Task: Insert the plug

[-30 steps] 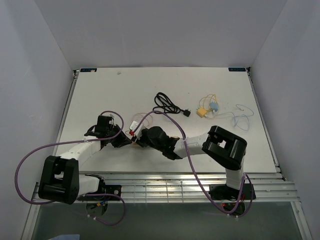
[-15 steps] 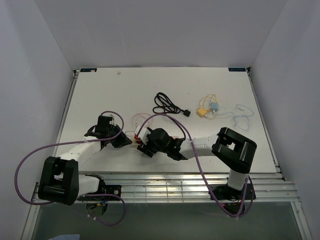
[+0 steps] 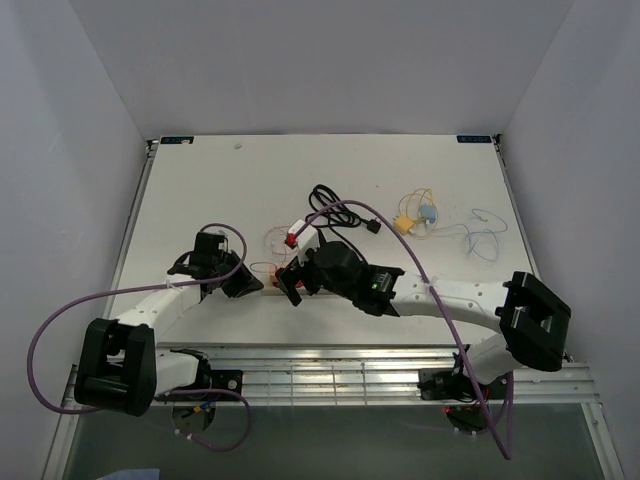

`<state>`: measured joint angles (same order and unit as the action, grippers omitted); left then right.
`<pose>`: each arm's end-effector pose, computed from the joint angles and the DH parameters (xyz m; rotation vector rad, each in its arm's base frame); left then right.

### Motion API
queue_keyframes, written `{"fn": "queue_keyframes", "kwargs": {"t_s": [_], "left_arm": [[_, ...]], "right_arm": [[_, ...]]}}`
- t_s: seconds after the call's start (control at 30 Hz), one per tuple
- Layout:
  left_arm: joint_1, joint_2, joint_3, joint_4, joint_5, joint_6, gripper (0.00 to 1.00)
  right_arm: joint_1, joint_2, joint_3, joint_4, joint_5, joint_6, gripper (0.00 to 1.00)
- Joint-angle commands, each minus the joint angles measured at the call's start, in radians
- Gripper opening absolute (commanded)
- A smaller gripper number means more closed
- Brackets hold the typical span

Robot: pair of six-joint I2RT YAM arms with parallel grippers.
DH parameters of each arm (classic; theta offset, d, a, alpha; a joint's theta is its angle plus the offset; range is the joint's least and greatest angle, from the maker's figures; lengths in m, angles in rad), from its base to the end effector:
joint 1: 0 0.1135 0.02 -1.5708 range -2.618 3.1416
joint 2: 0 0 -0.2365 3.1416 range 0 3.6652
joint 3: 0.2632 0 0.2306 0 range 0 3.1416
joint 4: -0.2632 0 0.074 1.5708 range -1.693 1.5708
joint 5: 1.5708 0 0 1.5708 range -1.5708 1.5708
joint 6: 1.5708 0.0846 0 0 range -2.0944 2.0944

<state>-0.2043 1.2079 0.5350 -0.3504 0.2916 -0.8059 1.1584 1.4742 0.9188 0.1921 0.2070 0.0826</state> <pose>0.2186 -0.0701 0.1104 -0.6967 2.6232 -0.7170 0.1621 0.3270 0.2268 -0.8892 1.7664 0.6243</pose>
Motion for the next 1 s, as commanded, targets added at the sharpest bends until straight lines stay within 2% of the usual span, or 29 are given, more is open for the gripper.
{"fn": "queue_keyframes", "kwargs": {"t_s": [0.0, 0.07, 0.1, 0.17, 0.2, 0.27, 0.3, 0.5, 0.63, 0.97], "left_arm": [[-0.004, -0.053, 0.023, -0.012, -0.005, -0.019, 0.23], [-0.004, -0.054, 0.022, -0.010, -0.005, -0.024, 0.23], [-0.004, -0.054, 0.016, -0.010, -0.006, -0.024, 0.23], [-0.004, -0.054, 0.008, -0.010, -0.005, -0.032, 0.23], [-0.004, -0.054, 0.003, -0.007, -0.006, -0.033, 0.23], [-0.004, -0.056, -0.006, -0.005, -0.009, -0.036, 0.23], [-0.004, -0.059, -0.007, -0.004, -0.006, -0.038, 0.23], [-0.004, -0.084, -0.017, -0.009, -0.012, -0.042, 0.23], [-0.004, -0.093, -0.021, -0.007, -0.017, -0.044, 0.23], [-0.004, -0.088, -0.013, -0.004, -0.026, -0.047, 0.23]], "right_arm": [[0.033, 0.046, 0.104, -0.132, 0.226, 0.189, 0.95], [0.055, 0.083, 0.139, -0.163, 0.285, 0.244, 0.90], [0.078, 0.128, 0.184, -0.177, 0.310, 0.258, 0.83], [0.104, 0.178, 0.230, -0.201, 0.388, 0.279, 0.79], [0.127, 0.230, 0.288, -0.236, 0.428, 0.293, 0.67], [0.142, 0.280, 0.345, -0.272, 0.531, 0.319, 0.58], [0.155, 0.323, 0.392, -0.313, 0.581, 0.353, 0.49], [0.167, 0.414, 0.491, -0.425, 0.698, 0.471, 0.42], [0.170, 0.425, 0.492, -0.436, 0.741, 0.519, 0.42], [0.170, 0.443, 0.479, -0.263, 0.750, 0.442, 0.42]]}}
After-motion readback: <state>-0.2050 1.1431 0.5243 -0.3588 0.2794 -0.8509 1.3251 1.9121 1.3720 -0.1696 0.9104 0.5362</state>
